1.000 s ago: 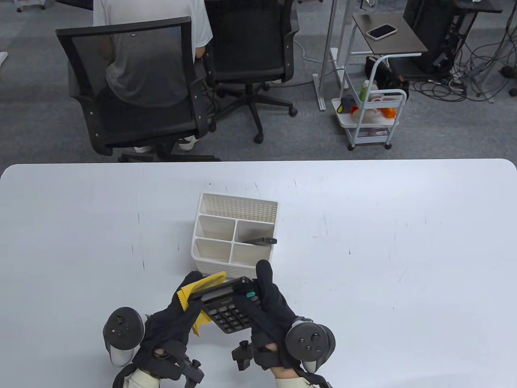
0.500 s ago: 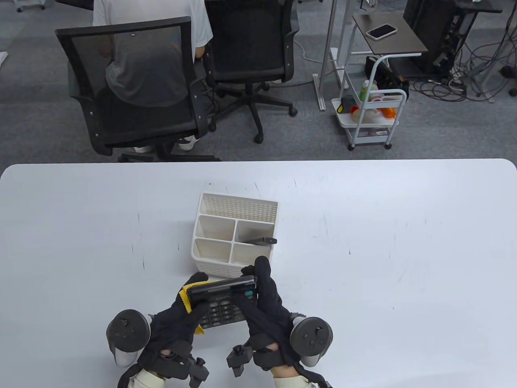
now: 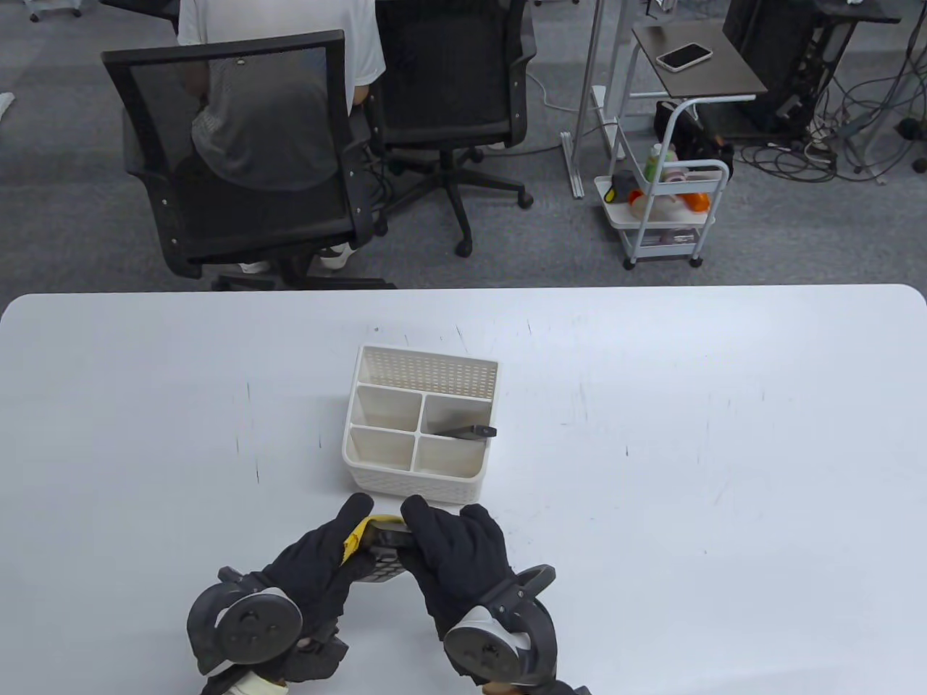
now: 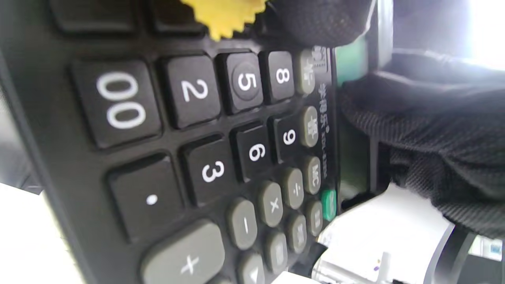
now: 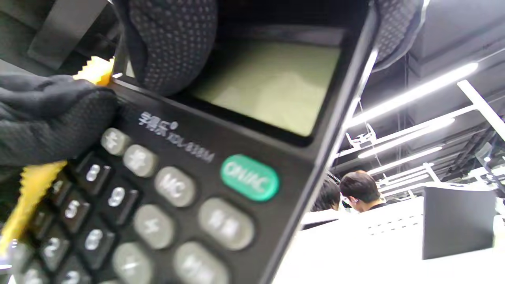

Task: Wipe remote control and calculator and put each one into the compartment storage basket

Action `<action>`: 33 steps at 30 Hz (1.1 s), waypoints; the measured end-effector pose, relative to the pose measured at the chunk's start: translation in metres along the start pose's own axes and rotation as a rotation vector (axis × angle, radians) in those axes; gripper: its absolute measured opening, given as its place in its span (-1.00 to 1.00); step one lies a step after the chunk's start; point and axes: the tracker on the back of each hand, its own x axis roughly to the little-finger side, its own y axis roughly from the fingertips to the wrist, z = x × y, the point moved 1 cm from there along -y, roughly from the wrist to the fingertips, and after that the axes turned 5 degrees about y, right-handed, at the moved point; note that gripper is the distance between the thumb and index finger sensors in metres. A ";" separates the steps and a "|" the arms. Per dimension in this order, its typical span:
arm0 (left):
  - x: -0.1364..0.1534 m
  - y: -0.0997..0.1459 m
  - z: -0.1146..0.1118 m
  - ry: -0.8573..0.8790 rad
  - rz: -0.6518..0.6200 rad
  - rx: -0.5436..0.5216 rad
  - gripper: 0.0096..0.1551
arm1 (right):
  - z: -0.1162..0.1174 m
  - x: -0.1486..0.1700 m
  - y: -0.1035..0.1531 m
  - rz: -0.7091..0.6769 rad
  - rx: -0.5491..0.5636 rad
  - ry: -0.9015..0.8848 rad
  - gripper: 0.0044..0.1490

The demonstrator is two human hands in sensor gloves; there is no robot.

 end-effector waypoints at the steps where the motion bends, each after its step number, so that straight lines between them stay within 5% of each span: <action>1: -0.001 0.001 0.001 0.032 0.018 -0.005 -0.34 | 0.000 0.001 0.001 0.003 0.008 -0.012 -0.33; 9: -0.020 -0.002 -0.001 0.046 -0.056 0.021 -0.34 | 0.006 0.004 0.002 0.024 0.003 0.036 -0.39; 21: 0.005 -0.003 -0.006 0.087 0.012 0.059 -0.37 | -0.029 0.031 -0.007 0.107 0.185 0.055 -0.40; 33: -0.014 -0.002 -0.005 0.233 -0.057 0.003 -0.36 | -0.004 0.016 -0.003 0.086 0.042 0.030 -0.39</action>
